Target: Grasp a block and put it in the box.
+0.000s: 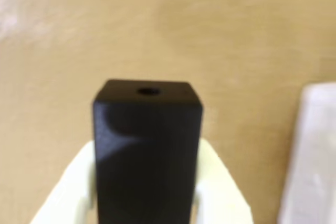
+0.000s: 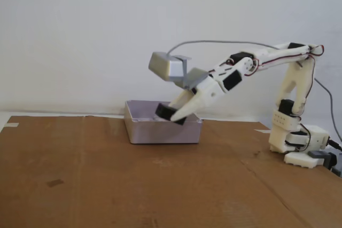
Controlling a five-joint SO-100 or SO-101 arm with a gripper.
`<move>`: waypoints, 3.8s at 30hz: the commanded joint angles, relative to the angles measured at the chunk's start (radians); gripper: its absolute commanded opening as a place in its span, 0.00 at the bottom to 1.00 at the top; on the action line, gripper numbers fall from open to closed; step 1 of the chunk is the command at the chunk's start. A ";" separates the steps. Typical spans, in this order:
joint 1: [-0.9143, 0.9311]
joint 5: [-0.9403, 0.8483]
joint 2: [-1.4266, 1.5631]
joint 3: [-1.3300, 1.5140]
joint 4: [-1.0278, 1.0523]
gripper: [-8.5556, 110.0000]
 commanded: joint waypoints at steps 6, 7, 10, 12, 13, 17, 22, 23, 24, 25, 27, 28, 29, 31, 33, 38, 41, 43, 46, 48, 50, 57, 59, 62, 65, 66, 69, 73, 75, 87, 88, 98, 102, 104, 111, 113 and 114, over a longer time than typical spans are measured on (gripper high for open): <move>0.167 -0.009 0.167 -0.034 -0.017 0.17; 0.179 -0.009 0.167 -0.034 -0.017 0.17; 0.215 -0.009 0.167 -0.041 -0.017 0.17; 0.236 -0.009 0.167 -0.044 -0.025 0.17; 0.247 -0.009 0.167 -0.044 -0.028 0.17; 0.291 -0.009 0.167 -0.048 -0.029 0.17; 0.354 -0.009 0.167 -0.048 -0.029 0.17; 0.367 -0.009 0.167 -0.048 -0.029 0.17; 0.380 -0.009 0.167 -0.048 -0.029 0.17; 0.394 -0.009 0.167 -0.048 -0.029 0.17; 0.422 -0.009 0.167 -0.049 -0.031 0.17; 0.436 -0.009 0.167 -0.049 -0.031 0.17; 0.451 -0.009 0.167 -0.049 -0.031 0.17; 0.479 -0.009 0.163 -0.049 -0.031 0.17; 0.508 -0.009 0.155 -0.049 -0.031 0.17; 0.571 -0.009 0.149 -0.037 -0.031 0.17; 0.600 -0.009 0.114 -0.041 -0.031 0.17; 0.614 -0.009 0.086 -0.052 -0.031 0.17; 0.635 -0.009 0.044 -0.071 -0.031 0.17; 0.647 -0.009 0.021 -0.072 -0.031 0.17; 0.657 -0.009 0.003 -0.075 -0.031 0.17; 0.657 -0.009 -0.074 -0.103 -0.031 0.17; 0.652 -0.009 -0.089 -0.103 -0.031 0.17; 0.650 -0.009 -0.106 -0.098 -0.031 0.17; 0.650 -0.009 -0.124 -0.092 -0.031 0.17; 0.650 -0.009 -0.132 -0.091 -0.031 0.17; 0.650 -0.009 -0.158 -0.095 -0.031 0.17; 0.650 -0.009 -0.201 -0.110 -0.032 0.17; 0.650 -0.009 -0.219 -0.114 -0.032 0.17; 0.649 -0.009 -0.288 -0.103 -0.112 0.17; 0.649 -0.009 -0.295 -0.103 -0.123 0.17; 0.649 -0.009 -0.307 -0.100 -0.129 0.17; 0.649 -0.009 -0.307 -0.098 -0.127 0.17; 0.649 -0.009 -0.307 -0.098 -0.127 0.17; 0.649 -0.009 -0.305 -0.097 -0.118 0.17; 0.649 -0.009 -0.305 -0.097 -0.118 0.19; 0.649 -0.009 -0.305 -0.097 -0.118 0.20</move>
